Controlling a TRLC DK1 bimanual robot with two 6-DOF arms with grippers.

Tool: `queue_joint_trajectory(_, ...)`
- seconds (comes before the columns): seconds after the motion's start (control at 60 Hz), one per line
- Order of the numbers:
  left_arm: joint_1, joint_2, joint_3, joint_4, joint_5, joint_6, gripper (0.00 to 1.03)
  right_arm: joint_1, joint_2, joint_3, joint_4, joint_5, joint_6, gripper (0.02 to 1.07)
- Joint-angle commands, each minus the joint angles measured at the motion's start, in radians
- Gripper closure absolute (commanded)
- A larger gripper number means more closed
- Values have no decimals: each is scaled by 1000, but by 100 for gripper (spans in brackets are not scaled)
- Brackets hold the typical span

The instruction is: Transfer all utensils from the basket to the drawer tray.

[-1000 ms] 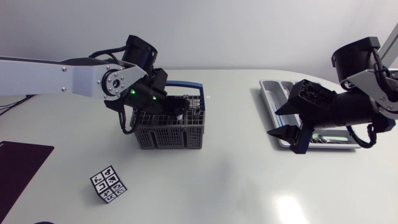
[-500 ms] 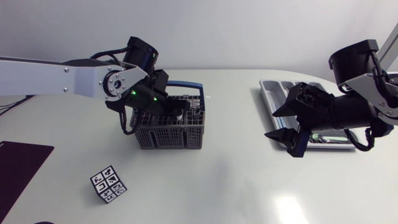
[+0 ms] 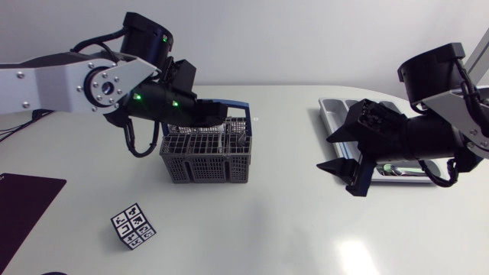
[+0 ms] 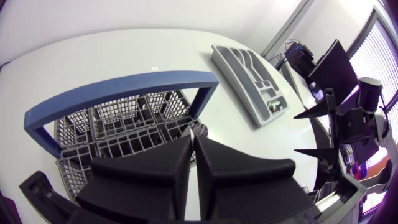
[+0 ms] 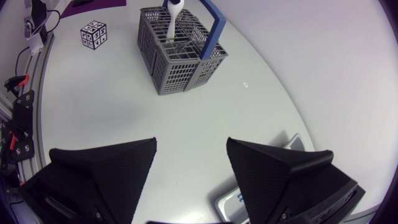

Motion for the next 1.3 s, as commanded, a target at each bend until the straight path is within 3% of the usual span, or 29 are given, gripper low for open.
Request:
queue_joint_trajectory(0.0,11,-57,-31,-5,22,-21,98,11,-23,-5,-11,6,30,25)
queue_joint_trajectory(0.283,2,-242,-61,-43,42,-26,98,43,-72,27,-48,3,70,25)
queue_joint_trajectory(0.5,-21,-377,-111,-46,111,-9,98,117,-95,56,-60,-6,142,24)
queue_joint_trajectory(0.617,-60,-420,-150,-43,144,23,98,155,-97,79,-62,-39,178,24)
queue_joint_trajectory(0.883,-97,-442,-220,-46,333,117,100,268,-90,79,-54,-143,214,24)
queue_joint_trajectory(1.283,-242,-420,-249,-101,371,224,100,405,-75,1,-57,-301,145,25)
